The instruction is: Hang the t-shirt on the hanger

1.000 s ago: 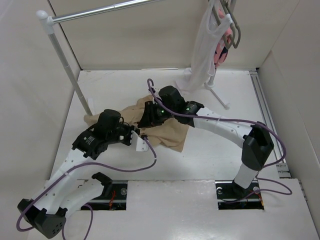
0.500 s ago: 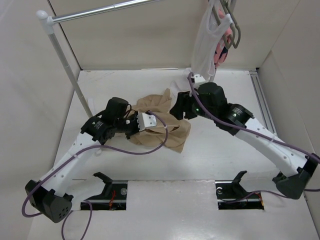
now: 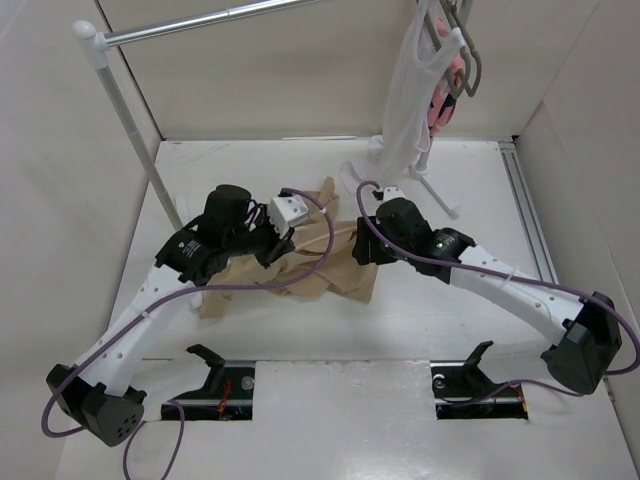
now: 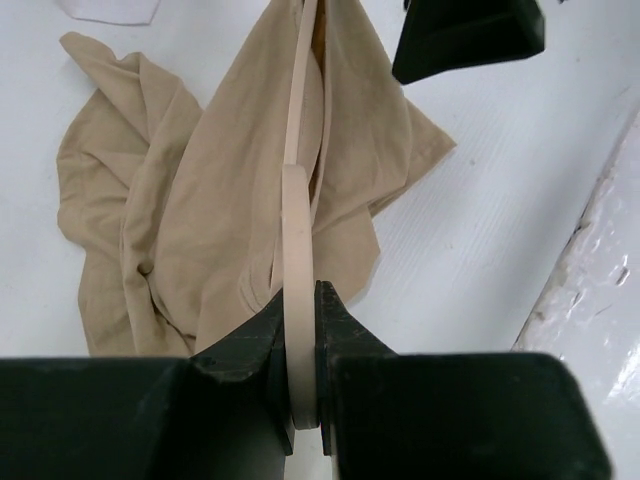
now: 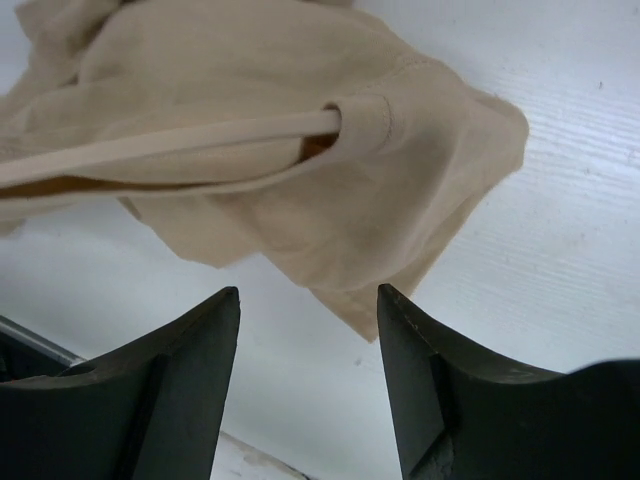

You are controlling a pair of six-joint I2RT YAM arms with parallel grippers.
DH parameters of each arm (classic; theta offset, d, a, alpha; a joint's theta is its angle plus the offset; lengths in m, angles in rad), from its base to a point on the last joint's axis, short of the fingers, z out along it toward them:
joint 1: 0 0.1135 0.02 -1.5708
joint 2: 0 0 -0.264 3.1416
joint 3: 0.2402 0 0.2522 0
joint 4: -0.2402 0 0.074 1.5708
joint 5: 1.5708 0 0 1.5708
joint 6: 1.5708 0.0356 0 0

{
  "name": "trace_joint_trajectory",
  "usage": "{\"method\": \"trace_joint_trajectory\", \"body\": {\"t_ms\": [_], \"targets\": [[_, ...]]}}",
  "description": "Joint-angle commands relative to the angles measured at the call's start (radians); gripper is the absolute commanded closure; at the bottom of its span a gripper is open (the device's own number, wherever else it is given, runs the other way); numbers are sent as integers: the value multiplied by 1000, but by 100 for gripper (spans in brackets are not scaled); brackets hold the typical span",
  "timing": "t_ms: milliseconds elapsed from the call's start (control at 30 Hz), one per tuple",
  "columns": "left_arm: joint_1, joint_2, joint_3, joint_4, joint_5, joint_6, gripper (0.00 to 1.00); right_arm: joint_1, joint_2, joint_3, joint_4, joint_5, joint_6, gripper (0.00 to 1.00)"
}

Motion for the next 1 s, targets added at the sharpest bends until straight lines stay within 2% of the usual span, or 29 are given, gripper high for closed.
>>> {"method": "trace_joint_trajectory", "body": {"t_ms": [0,233,400,533,567,667,767,967], "targets": [[0,-41,34,88,24,-103,100,-7,-38,-13,223,7,20,37],[0,-41,54,88,55,-131,100,-36,66,12,258,57,32,39],[0,-50,73,77,66,-140,100,-64,113,21,267,114,99,49],[0,-59,73,77,75,-149,100,-73,151,44,280,123,100,86],[0,-59,73,77,75,-149,100,-73,163,54,280,123,100,100],[0,-59,61,77,49,-149,100,-23,163,87,266,183,67,100],[0,-59,38,88,20,-140,100,82,152,154,222,264,11,100],[0,4,51,91,-21,-100,100,224,189,275,79,357,-40,100]]}}
